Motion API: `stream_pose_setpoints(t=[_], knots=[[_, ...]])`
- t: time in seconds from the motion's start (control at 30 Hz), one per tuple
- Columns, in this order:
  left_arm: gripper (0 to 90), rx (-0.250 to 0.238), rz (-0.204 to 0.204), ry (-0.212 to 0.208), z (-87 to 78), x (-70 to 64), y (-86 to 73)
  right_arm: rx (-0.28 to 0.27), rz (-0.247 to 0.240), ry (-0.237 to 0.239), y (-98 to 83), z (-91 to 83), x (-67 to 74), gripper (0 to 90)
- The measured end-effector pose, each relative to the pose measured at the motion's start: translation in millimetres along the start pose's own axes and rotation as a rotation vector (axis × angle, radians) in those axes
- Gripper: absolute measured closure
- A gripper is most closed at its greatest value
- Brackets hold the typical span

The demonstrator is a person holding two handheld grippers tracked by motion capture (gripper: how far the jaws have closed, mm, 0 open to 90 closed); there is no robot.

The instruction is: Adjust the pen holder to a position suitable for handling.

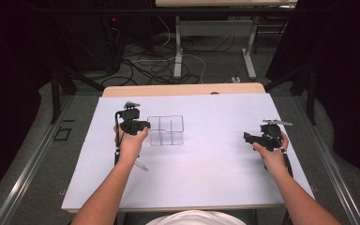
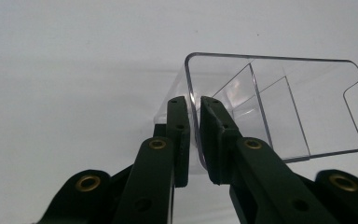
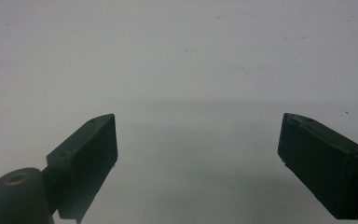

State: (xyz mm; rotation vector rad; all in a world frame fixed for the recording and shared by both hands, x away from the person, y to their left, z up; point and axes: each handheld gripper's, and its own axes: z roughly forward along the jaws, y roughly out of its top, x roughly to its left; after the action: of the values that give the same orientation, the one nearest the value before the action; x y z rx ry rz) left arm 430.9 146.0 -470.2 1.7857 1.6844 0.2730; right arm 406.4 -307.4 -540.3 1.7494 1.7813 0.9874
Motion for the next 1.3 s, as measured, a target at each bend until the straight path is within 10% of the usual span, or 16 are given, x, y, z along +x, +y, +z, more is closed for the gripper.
stream_pose_setpoints(t=[0.37, 1.3], knots=[[64.9, -0.005, 0.039, -0.066, -6.6, 10.9, -4.4, -0.011, -0.016, 0.003, 0.6, -1.9, 1.5, 11.4], [36.2, -0.094, 0.160, -0.070, -33.1, 51.8, -28.7, -0.014, -0.025, -0.005, 1.5, -3.5, 1.7, 11.8]])
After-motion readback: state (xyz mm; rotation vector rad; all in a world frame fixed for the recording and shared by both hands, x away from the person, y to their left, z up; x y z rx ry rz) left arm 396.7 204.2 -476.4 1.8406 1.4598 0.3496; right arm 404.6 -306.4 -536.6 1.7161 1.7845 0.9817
